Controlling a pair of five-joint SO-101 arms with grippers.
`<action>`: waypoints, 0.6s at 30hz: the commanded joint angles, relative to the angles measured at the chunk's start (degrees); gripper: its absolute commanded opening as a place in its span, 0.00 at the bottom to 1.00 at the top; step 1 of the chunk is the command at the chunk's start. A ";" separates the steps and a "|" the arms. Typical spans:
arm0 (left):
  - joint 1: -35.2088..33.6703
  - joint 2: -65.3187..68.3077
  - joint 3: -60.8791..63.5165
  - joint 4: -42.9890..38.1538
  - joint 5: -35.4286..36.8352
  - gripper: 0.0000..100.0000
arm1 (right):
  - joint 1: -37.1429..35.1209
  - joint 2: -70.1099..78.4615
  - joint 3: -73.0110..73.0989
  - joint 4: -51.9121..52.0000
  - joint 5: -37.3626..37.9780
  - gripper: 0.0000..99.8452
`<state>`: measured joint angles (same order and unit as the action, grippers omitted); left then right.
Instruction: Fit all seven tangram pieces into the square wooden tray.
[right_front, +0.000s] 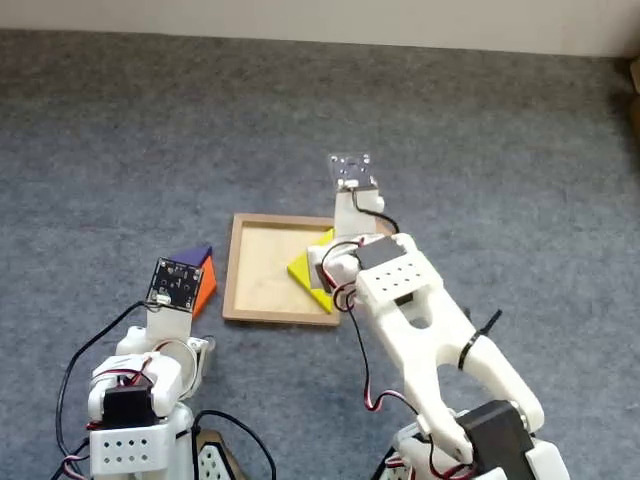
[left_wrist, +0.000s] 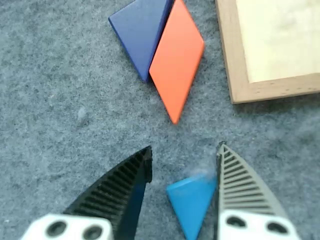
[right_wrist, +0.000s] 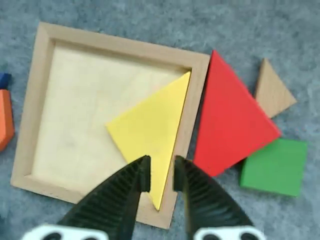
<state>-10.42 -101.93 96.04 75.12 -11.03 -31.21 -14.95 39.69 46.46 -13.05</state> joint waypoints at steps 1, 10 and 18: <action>-0.31 -2.42 1.10 0.35 0.35 0.21 | 2.59 -3.56 -0.31 3.38 0.62 0.27; -0.31 -2.42 1.10 0.35 0.35 0.21 | 9.01 -3.47 -2.24 3.21 0.62 0.28; -0.31 -2.42 1.10 0.35 0.35 0.21 | 9.54 10.15 -13.23 3.47 0.26 0.28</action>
<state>-10.42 -101.93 96.04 75.12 -11.03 -23.03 -12.13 35.38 49.45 -12.97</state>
